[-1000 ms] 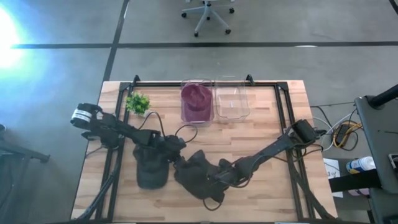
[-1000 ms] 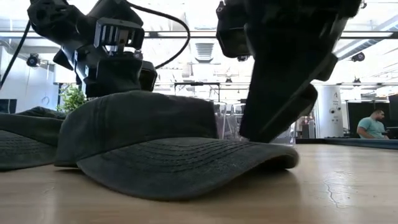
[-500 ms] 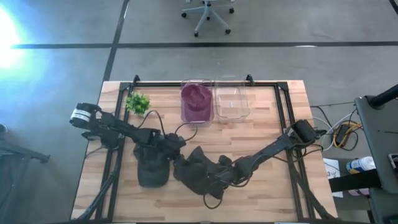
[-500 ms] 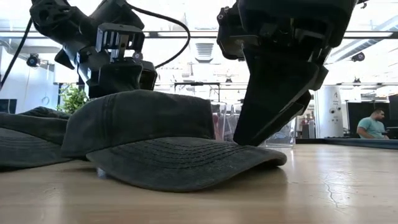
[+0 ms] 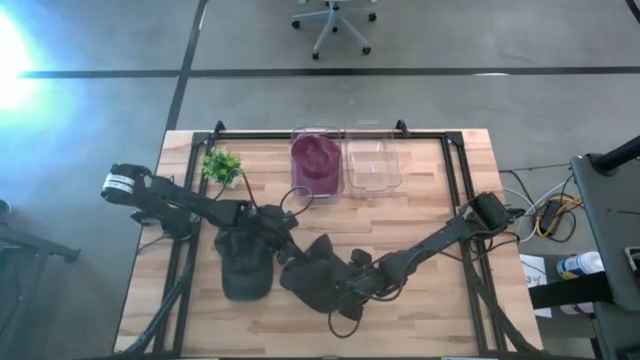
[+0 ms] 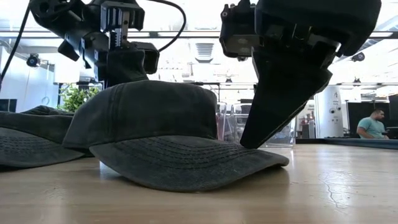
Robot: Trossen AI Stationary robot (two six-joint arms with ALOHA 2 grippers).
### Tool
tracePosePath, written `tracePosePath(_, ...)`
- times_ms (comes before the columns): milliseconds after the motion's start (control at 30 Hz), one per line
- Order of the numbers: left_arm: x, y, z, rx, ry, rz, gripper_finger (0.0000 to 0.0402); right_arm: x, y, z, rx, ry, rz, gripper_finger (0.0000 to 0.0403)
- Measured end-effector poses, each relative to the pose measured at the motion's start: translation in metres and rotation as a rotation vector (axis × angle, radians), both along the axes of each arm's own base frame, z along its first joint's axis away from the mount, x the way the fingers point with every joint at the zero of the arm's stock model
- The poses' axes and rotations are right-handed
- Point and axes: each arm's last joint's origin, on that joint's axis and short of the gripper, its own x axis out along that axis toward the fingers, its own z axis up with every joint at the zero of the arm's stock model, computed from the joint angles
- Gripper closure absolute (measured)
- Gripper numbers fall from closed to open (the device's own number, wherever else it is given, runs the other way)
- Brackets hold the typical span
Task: Pick & Place hat
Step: Put the right black cap into the right transparent bin
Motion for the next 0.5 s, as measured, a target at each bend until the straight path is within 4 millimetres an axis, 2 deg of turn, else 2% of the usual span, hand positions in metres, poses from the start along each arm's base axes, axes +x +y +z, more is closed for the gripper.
tracePosePath(133,0.001,-0.001,0.002,-0.039,-0.014,-0.036,0.0396,-0.001,-0.001,0.000,-0.034,-0.006,-0.009,0.0184)
tracePosePath(400,0.010,-0.004,0.025,-0.159,-0.222,-0.071,0.0400,-0.003,-0.003,-0.002,-0.090,0.014,-0.002,0.0184)
tracePosePath(500,0.011,-0.004,0.024,-0.136,-0.190,-0.066,0.0400,-0.003,-0.003,-0.002,-0.090,0.014,-0.002,0.0184)
